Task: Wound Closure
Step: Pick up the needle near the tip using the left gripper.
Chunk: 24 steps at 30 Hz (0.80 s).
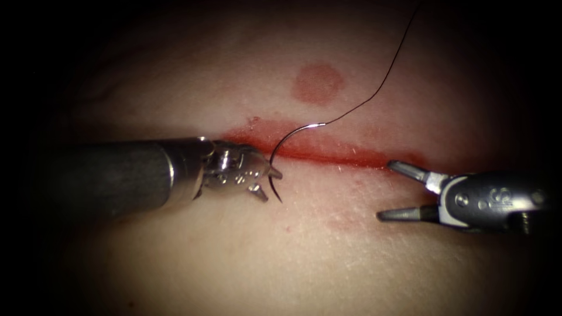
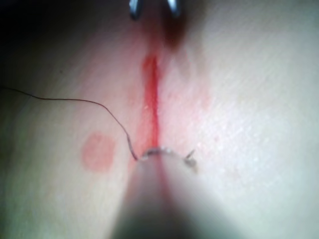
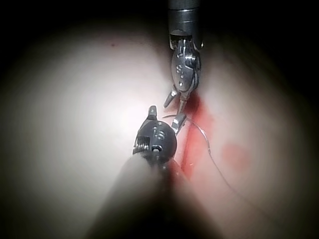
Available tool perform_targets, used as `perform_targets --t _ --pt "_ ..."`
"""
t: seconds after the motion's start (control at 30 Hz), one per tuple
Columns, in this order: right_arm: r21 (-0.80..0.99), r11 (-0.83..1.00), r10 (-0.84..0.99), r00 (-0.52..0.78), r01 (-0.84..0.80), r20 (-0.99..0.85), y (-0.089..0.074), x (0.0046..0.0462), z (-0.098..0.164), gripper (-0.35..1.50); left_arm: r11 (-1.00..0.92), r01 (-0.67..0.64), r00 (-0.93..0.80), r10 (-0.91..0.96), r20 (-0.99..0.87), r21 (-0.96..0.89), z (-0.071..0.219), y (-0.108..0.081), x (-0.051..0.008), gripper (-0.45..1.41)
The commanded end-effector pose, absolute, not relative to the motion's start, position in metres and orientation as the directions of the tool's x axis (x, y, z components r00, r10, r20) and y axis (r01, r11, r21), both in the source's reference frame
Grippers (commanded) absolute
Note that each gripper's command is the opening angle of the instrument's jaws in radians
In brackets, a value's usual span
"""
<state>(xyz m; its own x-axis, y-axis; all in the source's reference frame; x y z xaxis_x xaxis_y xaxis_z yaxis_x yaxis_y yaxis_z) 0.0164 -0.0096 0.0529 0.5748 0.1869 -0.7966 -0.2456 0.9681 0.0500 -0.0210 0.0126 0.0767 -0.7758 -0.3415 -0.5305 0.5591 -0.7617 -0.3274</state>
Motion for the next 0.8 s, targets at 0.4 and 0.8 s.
perform_targets --t 0.4,0.8 --pt "0.053 0.968 0.189 0.574 -0.246 -0.797 -0.0102 0.0172 0.0533 0.77 -0.754 0.571 -0.780 -0.377 -0.499 -0.324 0.0802 0.0120 -0.0226 0.11" --pt "0.052 0.968 0.190 0.575 -0.247 -0.796 -0.0102 0.0174 0.0533 0.79 -0.807 0.557 -0.767 -0.407 -0.496 -0.199 0.0829 0.0081 -0.0225 0.09"
